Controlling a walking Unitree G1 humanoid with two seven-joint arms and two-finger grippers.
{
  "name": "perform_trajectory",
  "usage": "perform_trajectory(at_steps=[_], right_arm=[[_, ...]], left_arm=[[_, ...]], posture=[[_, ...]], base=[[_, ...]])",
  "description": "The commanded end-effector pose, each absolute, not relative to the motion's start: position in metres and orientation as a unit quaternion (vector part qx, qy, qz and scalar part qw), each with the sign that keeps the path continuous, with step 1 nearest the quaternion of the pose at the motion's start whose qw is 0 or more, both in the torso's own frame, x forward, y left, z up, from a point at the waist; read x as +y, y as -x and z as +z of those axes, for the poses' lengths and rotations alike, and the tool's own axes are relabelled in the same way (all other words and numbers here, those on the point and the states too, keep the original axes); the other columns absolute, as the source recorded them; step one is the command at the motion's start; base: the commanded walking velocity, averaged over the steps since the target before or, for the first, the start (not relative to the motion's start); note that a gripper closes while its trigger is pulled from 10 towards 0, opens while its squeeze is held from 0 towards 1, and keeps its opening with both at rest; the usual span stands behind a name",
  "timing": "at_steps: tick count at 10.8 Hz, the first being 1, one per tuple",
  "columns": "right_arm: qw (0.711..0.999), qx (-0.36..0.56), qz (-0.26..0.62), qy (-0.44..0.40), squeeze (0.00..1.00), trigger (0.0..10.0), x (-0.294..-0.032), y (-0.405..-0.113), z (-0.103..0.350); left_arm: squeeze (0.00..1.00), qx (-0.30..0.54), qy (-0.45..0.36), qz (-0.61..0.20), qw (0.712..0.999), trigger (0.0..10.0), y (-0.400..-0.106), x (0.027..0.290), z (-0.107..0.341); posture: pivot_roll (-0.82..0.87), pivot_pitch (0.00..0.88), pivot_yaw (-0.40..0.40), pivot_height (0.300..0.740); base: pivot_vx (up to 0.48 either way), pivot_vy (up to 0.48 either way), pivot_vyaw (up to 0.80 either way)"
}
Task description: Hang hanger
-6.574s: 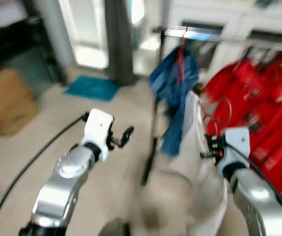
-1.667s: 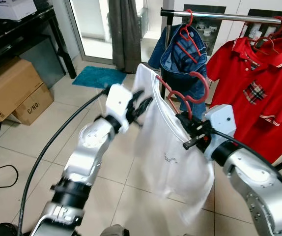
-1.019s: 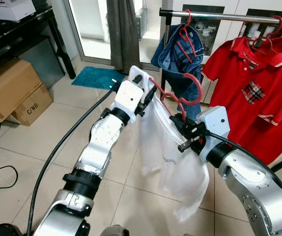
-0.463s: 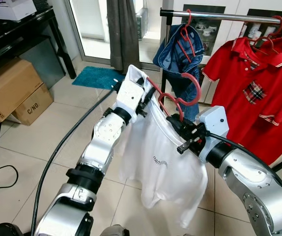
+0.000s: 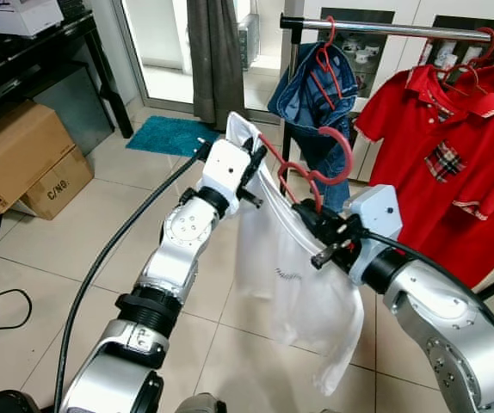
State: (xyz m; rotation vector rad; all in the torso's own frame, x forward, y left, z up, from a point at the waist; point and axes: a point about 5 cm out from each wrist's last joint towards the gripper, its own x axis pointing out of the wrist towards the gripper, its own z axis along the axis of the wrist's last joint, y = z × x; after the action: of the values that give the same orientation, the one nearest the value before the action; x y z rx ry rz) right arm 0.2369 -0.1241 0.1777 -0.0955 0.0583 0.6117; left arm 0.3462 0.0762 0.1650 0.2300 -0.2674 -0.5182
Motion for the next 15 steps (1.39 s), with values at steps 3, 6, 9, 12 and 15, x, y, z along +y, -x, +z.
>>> perform_trajectory(at_steps=[3, 6, 9, 12, 15], right_arm=[[0.954, 0.001, 0.297, 0.047, 0.0, 0.0, -0.128, -0.239, 0.189], [0.957, 0.007, 0.285, 0.055, 0.0, 0.0, -0.136, -0.241, 0.187], [0.962, 0.015, 0.262, 0.077, 0.0, 0.0, -0.144, -0.245, 0.185], [0.965, 0.01, 0.251, 0.075, 0.0, 0.0, -0.146, -0.247, 0.186], [0.966, 0.006, 0.249, 0.076, 0.0, 0.0, -0.146, -0.247, 0.187]], left_arm=[[0.0, -0.138, -0.078, -0.249, 0.955, 0.0, -0.346, 0.082, 0.17], [0.0, -0.135, -0.007, -0.257, 0.957, 0.0, -0.342, 0.1, 0.172], [0.0, -0.114, 0.13, -0.321, 0.931, 0.0, -0.335, 0.119, 0.18], [0.0, -0.099, 0.256, -0.383, 0.882, 0.0, -0.324, 0.129, 0.193], [0.0, -0.08, 0.251, -0.396, 0.88, 0.0, -0.321, 0.125, 0.194]], posture=[[-0.02, 0.01, 0.064, 0.74], [-0.01, 0.004, 0.062, 0.74], [-0.01, 0.001, 0.06, 0.74], [0.0, 0.0, 0.066, 0.74], [0.0, 0.002, 0.072, 0.74]], base=[[0.0, 0.0, 0.0], [0.0, 0.0, 0.0], [0.0, 0.0, 0.0], [0.0, 0.0, 0.0], [0.0, 0.0, 0.0]])
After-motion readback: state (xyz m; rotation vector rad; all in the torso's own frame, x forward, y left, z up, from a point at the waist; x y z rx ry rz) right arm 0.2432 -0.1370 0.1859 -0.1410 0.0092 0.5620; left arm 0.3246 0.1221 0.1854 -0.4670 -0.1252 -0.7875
